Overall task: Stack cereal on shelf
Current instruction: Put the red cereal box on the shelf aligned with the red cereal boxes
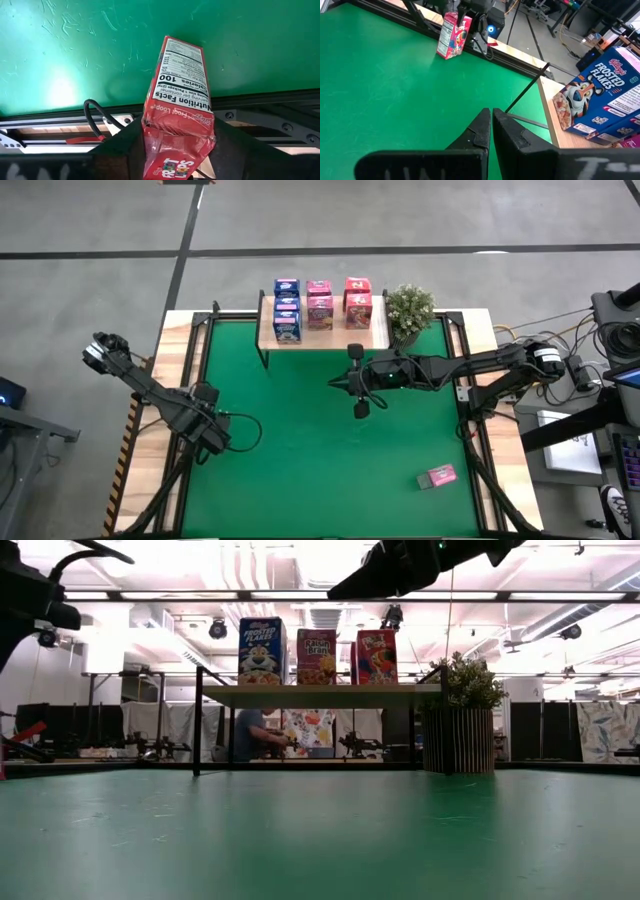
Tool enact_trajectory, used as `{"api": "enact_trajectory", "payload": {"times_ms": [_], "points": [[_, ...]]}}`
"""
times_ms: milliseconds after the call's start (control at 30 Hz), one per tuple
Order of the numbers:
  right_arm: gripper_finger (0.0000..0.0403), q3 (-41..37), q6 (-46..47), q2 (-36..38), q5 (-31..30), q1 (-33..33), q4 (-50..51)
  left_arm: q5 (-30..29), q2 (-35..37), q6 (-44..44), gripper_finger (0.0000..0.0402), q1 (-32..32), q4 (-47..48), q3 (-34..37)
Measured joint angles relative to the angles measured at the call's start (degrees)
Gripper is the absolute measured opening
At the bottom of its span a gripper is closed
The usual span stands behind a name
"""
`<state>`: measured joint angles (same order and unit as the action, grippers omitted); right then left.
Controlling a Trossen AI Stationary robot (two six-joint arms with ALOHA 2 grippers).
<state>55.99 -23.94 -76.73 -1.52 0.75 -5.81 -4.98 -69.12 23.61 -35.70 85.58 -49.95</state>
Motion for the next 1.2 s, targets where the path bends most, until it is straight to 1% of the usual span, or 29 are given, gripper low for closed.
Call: {"api": "enact_trajectory", "payload": {"times_ms": [133, 300, 400, 533, 633, 833, 1000, 1200], "points": [[0.0009, 0.0, 0.0, 0.26, -0.04, 0.0, 0.66, 0.0, -0.13, 1.48, 0.0153, 0.0, 0.09, -0.57], [0.0009, -0.02, 1.07, 3.34, -0.15, 0.01, 4.86, -0.45, -1.35, 2.79, 0.0157, 0.24, 0.02, -5.88], [0.0009, -0.01, 1.76, 5.55, -0.14, 0.0, 7.96, -2.67, -3.04, 3.03, 0.0157, 0.79, 0.04, -10.42], [0.0009, -0.02, 2.63, 8.8, -0.13, 0.0, 11.93, -7.4, -6.67, 2.05, 0.0157, 2.69, -0.11, -17.42], [0.0009, -0.15, 3.71, 10.81, -0.02, -0.02, 14.26, -10.14, -10.13, -0.97, 0.0157, 4.92, -0.36, -23.56], [0.0009, -2.99, 5.19, 13.0, 0.04, -0.31, 14.34, -14.13, -16.73, -8.94, 0.0158, 10.66, -2.3, -36.87], [0.0009, -5.31, 6.97, 14.33, 0.0, -0.77, 15.51, -14.09, -21.46, -16.71, 0.0158, 16.22, -7.5, -46.44], [0.0009, -8.48, 8.83, 18.65, -0.03, -1.27, 17.6, -14.04, -28.7, -24.63, 0.0158, 22.67, -8.06, -58.6]]}}
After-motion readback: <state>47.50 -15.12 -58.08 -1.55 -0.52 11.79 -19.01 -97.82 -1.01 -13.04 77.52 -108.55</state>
